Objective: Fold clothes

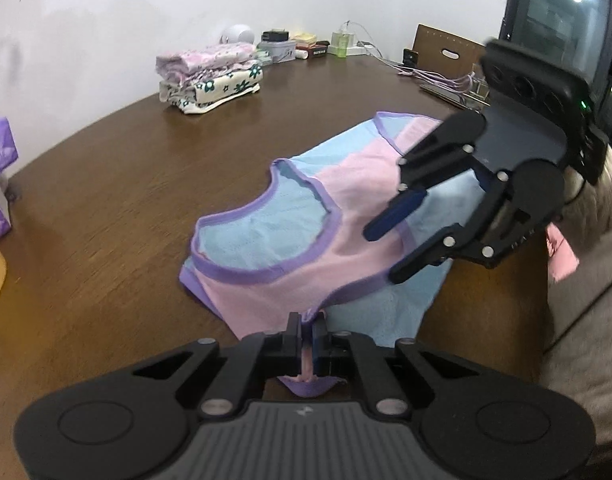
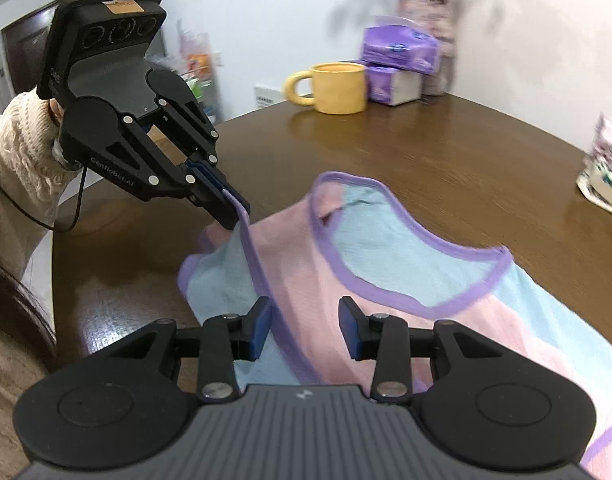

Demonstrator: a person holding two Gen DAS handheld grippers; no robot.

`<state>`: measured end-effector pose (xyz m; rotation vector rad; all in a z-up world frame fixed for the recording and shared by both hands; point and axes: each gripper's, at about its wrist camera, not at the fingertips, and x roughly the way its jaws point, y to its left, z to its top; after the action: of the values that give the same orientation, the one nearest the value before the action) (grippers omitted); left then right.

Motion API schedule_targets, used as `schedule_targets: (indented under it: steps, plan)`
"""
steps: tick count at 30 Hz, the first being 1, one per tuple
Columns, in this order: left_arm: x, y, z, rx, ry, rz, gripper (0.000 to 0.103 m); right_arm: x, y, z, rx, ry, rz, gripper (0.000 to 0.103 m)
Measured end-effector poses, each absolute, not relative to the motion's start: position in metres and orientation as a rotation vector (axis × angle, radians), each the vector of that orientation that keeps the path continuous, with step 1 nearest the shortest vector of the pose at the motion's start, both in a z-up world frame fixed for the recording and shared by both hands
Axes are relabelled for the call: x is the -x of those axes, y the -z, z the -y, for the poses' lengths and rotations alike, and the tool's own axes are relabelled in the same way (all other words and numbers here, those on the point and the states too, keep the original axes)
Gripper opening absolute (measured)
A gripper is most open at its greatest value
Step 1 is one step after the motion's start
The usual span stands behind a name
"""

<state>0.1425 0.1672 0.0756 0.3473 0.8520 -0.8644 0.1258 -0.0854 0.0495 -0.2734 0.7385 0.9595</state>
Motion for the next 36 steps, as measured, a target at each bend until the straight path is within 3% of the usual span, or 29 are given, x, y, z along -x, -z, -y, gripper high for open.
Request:
schedule_targets:
  steps: [11,14,19,28,36]
  plan:
    - [-0.189,-0.063,-0.167,-0.338,0.829,-0.998,0.017,-0.133,-0.039,0.109,0.198,-0.937,-0.764,0.037]
    - [-0.189,-0.066,-0.182,-0.235,0.828,-0.983,0.018,-0.133,-0.039,0.114,0.177,-0.93,-0.759,0.037]
    - [-0.177,-0.061,-0.201,-0.055,0.795,-0.999,0.031,-0.137,-0.04,0.121,0.155,-0.907,-0.752,0.037]
    - [-0.151,-0.051,-0.202,0.07,0.635,-1.0,0.028,-0.139,-0.042,0.122,0.129,-0.916,-0.732,0.037]
    - [-0.11,-0.055,-0.202,0.046,0.549,-0.915,0.028,-0.171,-0.058,0.054,0.15,-1.091,-0.814,0.037]
